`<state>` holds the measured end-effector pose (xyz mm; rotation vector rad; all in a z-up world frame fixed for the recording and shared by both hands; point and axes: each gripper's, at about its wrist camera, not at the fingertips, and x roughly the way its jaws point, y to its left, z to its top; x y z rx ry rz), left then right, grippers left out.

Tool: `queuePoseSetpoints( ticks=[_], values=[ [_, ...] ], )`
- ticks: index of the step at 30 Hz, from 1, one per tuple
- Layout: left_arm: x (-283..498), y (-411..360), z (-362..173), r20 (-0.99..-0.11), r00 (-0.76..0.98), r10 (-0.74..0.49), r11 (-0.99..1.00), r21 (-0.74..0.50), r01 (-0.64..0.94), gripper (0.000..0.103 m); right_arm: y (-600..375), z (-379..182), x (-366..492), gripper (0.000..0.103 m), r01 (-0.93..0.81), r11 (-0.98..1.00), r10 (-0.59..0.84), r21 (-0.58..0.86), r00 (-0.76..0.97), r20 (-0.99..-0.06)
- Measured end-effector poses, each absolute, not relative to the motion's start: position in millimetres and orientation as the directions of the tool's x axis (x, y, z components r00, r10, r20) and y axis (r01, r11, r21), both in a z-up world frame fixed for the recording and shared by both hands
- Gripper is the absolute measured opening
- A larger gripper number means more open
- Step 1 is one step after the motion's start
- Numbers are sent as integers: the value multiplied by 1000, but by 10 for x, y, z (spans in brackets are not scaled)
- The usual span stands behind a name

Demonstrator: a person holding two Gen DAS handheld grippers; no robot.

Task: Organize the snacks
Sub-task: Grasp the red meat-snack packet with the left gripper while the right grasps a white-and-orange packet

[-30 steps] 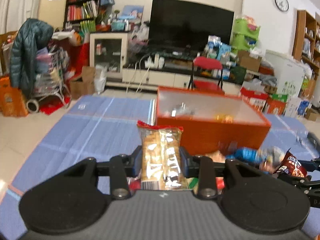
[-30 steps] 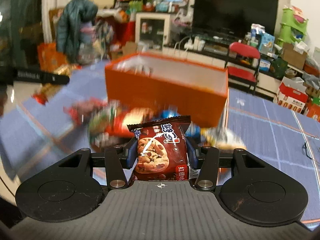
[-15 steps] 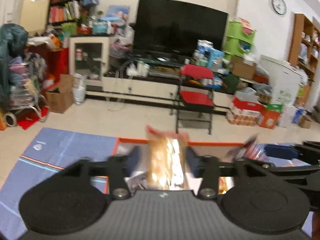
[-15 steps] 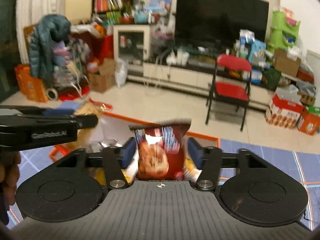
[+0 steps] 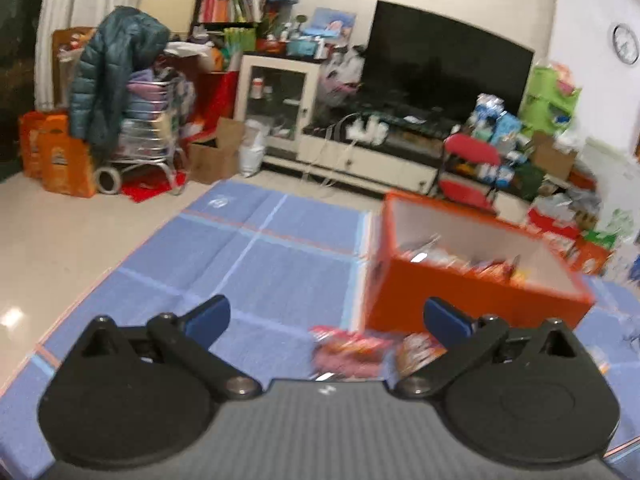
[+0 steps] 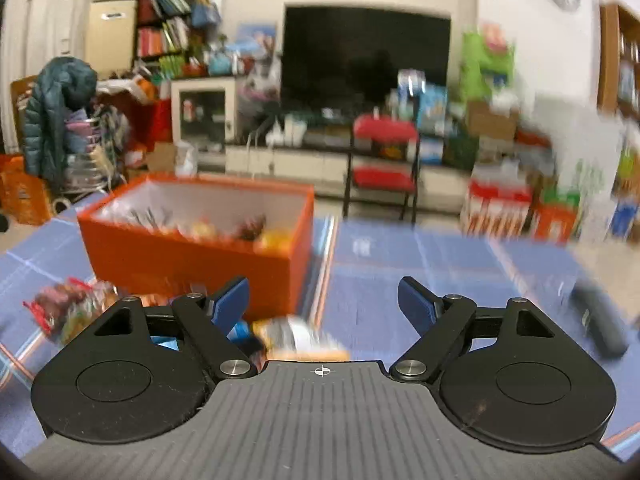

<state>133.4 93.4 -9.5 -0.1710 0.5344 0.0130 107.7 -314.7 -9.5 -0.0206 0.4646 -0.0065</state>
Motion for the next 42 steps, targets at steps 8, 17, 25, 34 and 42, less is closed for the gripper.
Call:
queuePoseSetpoints(
  ticks=[8,17,25,34,42],
  values=[
    [1472,960,-477,-568,822,-40,996,-89,-13,102,-3372,-503,1645,72,-41,994,88,98,833,-546],
    [1729,674,-637,-562,825,-63,996,21,91,102,-3226,-808,1968,71,-93,992,126,86,789,-601],
    [1902,544,-874,-640,762,-100,992,-8,124,102,-3287,-990,1944,59,-109,989,146,97,764,-629],
    [1976,627,-1003,-672,734,-100,995,-70,71,101,-3318,-1028,1956,58,-109,986,167,130,749,-641],
    [1980,623,-967,-683,723,-103,995,-61,83,59,-3276,-989,1951,57,-100,988,151,115,741,-655]
  ],
)
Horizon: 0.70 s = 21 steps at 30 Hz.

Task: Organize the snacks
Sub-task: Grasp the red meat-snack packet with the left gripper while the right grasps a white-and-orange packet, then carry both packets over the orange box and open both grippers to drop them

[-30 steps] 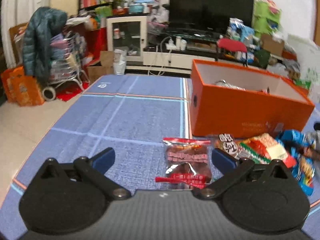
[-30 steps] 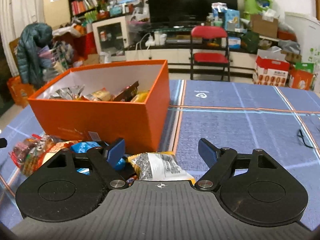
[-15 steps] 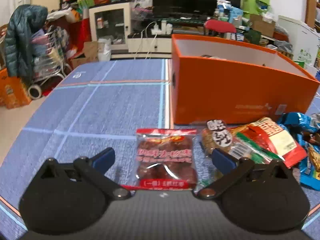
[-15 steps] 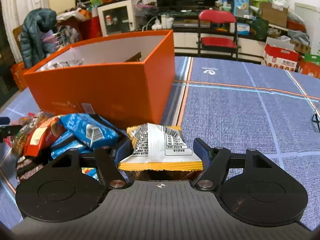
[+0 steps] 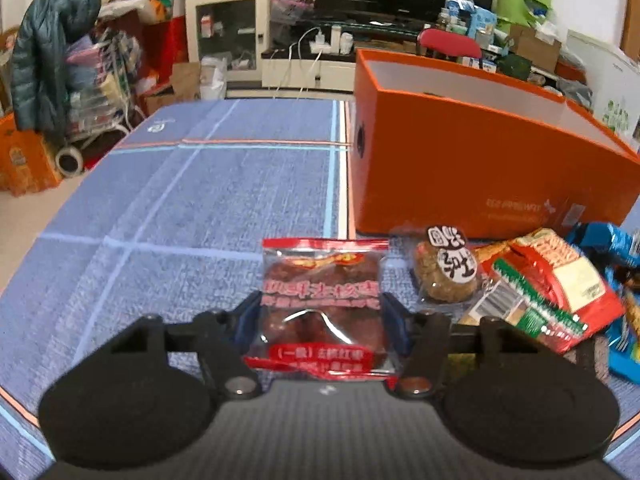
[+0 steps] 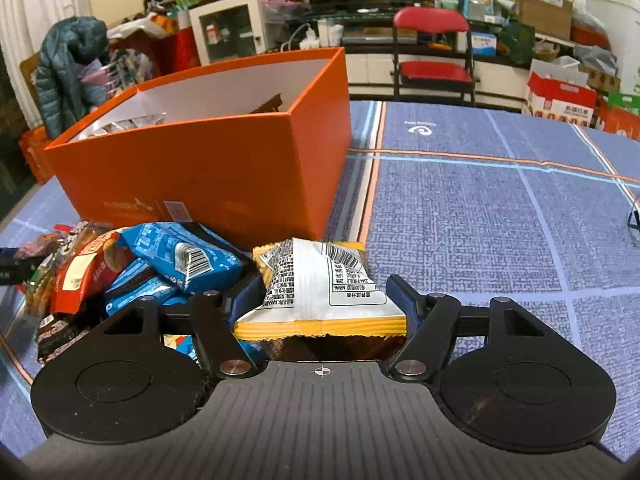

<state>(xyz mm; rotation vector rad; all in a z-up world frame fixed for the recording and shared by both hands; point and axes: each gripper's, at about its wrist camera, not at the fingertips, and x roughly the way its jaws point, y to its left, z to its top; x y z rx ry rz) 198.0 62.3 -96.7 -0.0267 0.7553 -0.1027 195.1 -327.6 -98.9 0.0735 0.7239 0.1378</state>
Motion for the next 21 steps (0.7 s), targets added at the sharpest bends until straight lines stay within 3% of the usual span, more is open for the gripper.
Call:
queuePoseSetpoints(
  ticks=[12,21],
  values=[
    [1836,722,-721,-648,753,-114,993,-84,78,58,-3095,-718,1747,57,-143,986,67,-83,807,-587],
    [1526,695,-362,-575,804,-154,988,-102,116,58,-2944,-333,1533,57,-163,978,71,-132,848,-525]
  ],
)
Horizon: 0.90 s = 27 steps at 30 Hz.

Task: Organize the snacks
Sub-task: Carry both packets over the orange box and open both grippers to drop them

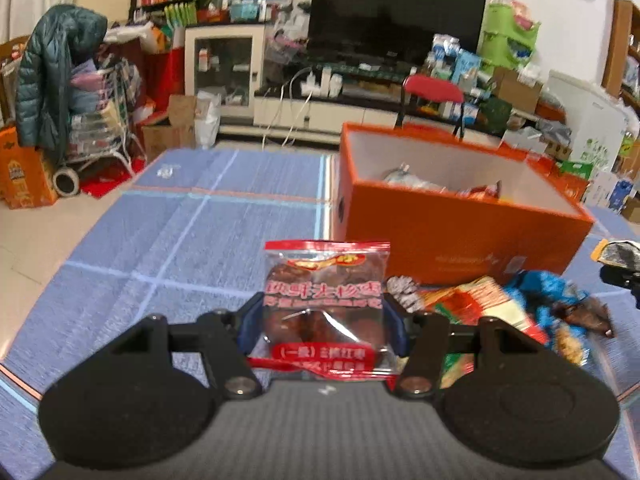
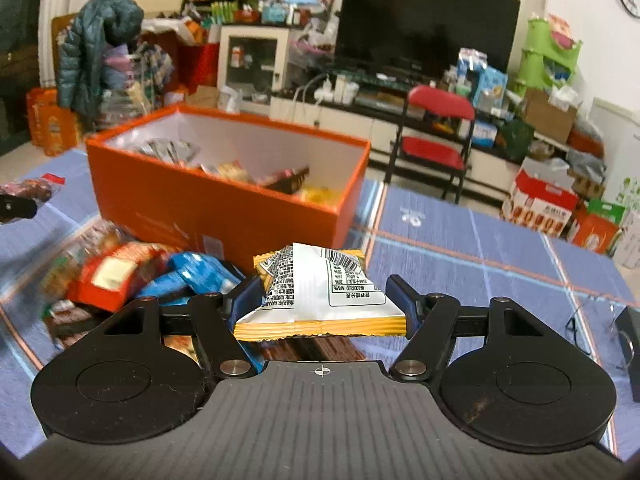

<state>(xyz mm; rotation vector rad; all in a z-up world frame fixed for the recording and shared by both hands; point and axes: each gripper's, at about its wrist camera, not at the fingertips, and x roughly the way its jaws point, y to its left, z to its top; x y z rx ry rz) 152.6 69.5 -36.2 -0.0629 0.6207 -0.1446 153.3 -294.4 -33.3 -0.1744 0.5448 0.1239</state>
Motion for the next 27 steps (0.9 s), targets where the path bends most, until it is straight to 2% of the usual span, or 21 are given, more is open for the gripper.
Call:
queuePoseSetpoints(
  ticks=[7,12,16,18,19,22,23,25,27],
  values=[
    [1590,461,174,-460,864,-204,979,-86,185,58,-2816,140,1538,57,-190,980,143,-65,886,-441],
    [2135,149,408,-423,875,-236,972,-104,212,58,-2631,404,2018,57,-213,975,169,-60,893,-418],
    [2762,-187,373,-452,861,-234,972,-85,220,59,-2444,467,2560,58,-212,972,144,-101,880,-453],
    [2891,-245,336,-469,858,-210,977,-68,202,68,-2387,478,2733,59,-209,972,132,-111,868,-478],
    [2852,-227,376,-462,864,-201,979,-71,190,75,-2381,516,2716,60,-188,975,113,-119,880,-461],
    [2525,-133,509,-403,891,-210,977,-56,205,82,-2459,657,2432,74,-184,979,137,-86,912,-387],
    [2405,-89,519,-397,894,-208,977,-47,206,85,-2502,679,2302,74,-177,981,134,-86,921,-366],
    [2113,18,496,-401,897,-185,982,-34,187,102,-2597,650,2004,74,-159,983,118,-93,931,-345],
    [1821,128,396,-410,898,-160,987,-42,157,102,-2721,541,1703,75,-129,988,93,-81,932,-349]
  ],
)
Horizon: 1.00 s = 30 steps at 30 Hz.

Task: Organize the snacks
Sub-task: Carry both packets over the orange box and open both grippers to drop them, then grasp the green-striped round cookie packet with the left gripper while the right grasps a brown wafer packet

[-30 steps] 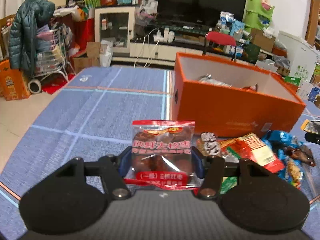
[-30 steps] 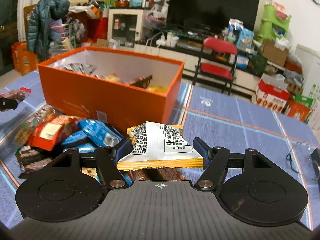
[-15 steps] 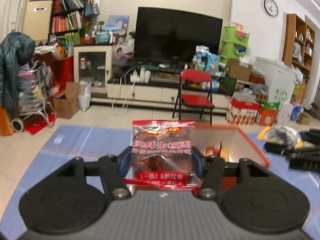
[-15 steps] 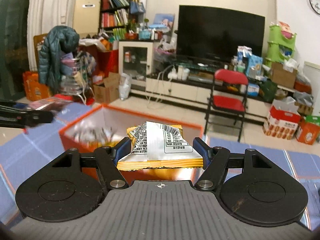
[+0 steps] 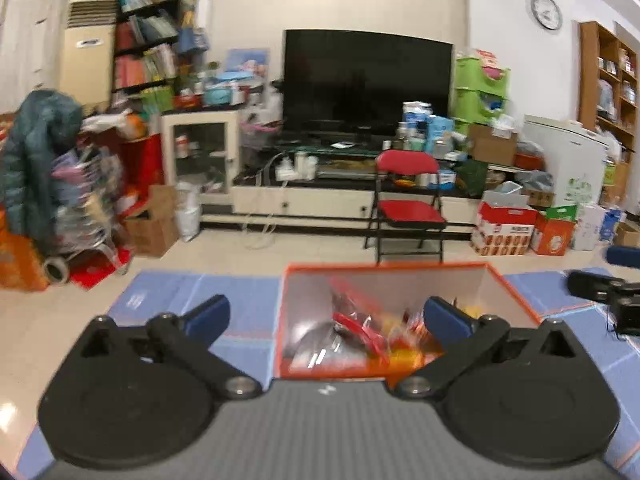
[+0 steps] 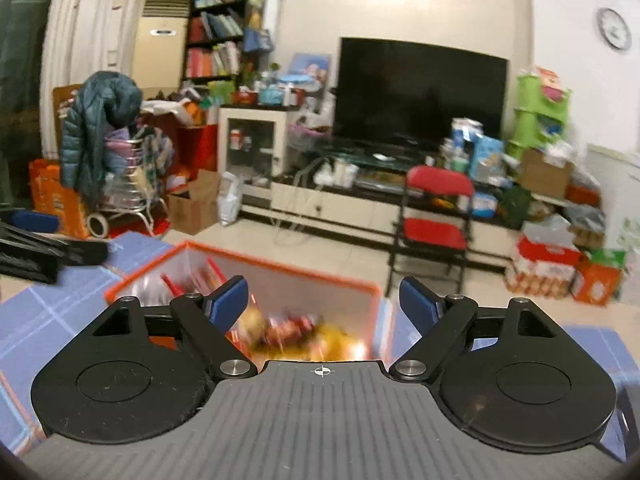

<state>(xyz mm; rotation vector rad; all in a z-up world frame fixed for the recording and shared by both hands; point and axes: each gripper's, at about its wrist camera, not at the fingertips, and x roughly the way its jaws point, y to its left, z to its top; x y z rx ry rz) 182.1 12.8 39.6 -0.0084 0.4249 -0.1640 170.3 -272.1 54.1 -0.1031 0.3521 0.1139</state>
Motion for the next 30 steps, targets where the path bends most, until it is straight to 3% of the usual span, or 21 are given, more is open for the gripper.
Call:
queuePoseSetpoints(
  ticks=[5,9,13,22,30],
  values=[
    [1308,347,45,-478,867,-143,989,-44,139,103,-2956,43,1243,76,-113,980,32,-163,902,-431],
    [1197,455,-233,-521,840,-151,988,-56,143,103,-3174,-362,1276,71,-353,913,191,-203,811,-553],
    [1262,421,-478,-539,818,-203,971,-3,239,103,-3361,-580,1458,66,-429,879,216,-210,749,-626],
    [1381,181,-691,-553,767,-324,866,153,476,103,-3394,-756,1703,66,-478,868,294,-132,711,-638],
    [1619,-32,-834,-631,650,-423,797,81,598,93,-3488,-867,1859,65,-508,859,346,-61,664,-663]
  ],
)
